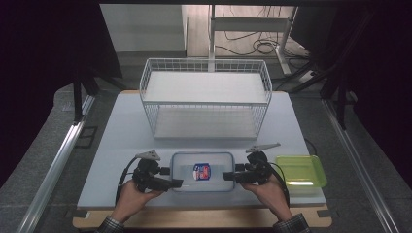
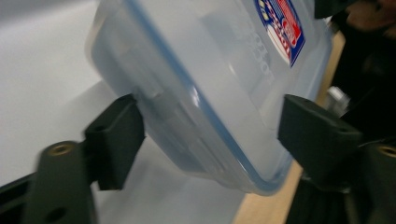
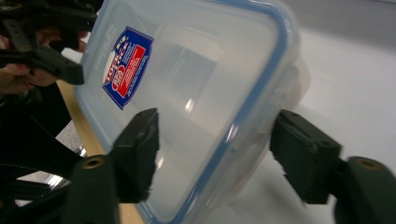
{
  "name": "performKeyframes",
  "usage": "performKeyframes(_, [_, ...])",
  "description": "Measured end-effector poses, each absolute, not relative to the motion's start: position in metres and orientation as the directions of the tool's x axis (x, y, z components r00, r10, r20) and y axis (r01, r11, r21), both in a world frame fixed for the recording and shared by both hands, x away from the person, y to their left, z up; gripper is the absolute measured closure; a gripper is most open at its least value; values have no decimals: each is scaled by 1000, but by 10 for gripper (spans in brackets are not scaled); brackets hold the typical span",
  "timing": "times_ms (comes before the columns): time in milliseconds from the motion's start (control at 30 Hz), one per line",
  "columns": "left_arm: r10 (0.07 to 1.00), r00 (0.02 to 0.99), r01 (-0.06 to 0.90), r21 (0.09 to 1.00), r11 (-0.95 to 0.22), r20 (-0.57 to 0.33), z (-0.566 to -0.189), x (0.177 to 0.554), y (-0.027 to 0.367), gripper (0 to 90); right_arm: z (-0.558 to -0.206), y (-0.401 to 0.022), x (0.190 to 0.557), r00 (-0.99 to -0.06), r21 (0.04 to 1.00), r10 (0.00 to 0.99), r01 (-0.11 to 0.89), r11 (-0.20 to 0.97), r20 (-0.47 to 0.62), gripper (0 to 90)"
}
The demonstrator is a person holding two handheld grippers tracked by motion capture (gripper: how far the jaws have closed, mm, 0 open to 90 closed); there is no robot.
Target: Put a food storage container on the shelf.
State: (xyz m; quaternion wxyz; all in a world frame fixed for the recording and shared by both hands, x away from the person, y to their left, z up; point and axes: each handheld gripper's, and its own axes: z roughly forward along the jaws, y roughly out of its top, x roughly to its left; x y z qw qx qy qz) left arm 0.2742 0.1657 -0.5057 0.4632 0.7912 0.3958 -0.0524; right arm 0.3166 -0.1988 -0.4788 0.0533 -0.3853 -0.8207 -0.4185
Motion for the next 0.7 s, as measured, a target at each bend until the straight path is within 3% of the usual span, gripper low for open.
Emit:
performKeyframes(233, [565,664,678,712,-181,-489,-507,264,173,452,-476,-209,293,-694,666,590,671,325,412,485])
performKeyframes(400, [569,665,673,718,-178,-483,-506,259,173,469,-479,-210,290,-685,665,586,681,306,432,487])
performKeyframes(700, [545,634,708,695,-124,-549,-509,260,179,512,-483,-216,290,-638,645,573,728,231,515,529])
